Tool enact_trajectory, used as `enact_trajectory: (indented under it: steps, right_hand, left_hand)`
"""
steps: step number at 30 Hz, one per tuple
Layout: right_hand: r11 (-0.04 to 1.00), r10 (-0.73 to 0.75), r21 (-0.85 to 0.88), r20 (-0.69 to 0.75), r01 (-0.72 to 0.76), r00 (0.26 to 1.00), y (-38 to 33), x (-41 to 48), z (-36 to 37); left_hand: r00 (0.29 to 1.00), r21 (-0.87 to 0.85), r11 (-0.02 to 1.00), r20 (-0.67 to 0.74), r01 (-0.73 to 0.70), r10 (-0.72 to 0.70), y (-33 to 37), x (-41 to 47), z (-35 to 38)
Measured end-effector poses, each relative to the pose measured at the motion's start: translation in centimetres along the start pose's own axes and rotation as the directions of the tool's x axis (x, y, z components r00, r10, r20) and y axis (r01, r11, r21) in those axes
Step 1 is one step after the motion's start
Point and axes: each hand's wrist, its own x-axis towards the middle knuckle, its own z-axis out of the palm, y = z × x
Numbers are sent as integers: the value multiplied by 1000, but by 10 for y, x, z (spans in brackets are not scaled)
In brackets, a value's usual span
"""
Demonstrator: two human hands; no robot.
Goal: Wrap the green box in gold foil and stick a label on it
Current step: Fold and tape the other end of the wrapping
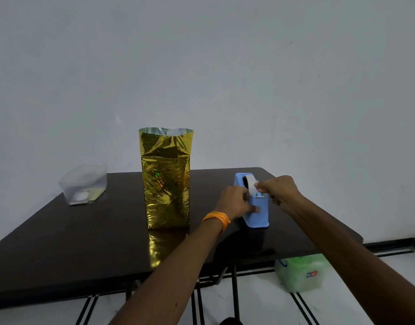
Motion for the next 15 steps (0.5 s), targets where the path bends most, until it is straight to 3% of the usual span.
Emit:
enact_trajectory:
  steps: [12, 15]
  right_hand:
    - [996, -43, 84, 26, 41, 999, 40, -24, -2]
    - [989, 5, 144, 76, -16, 997, 43, -26, -6]
  left_hand:
    - [999, -46, 999, -33, -23, 21, 0, -6, 3]
    - [999, -57, 998, -21, -26, 25, -2, -6, 4]
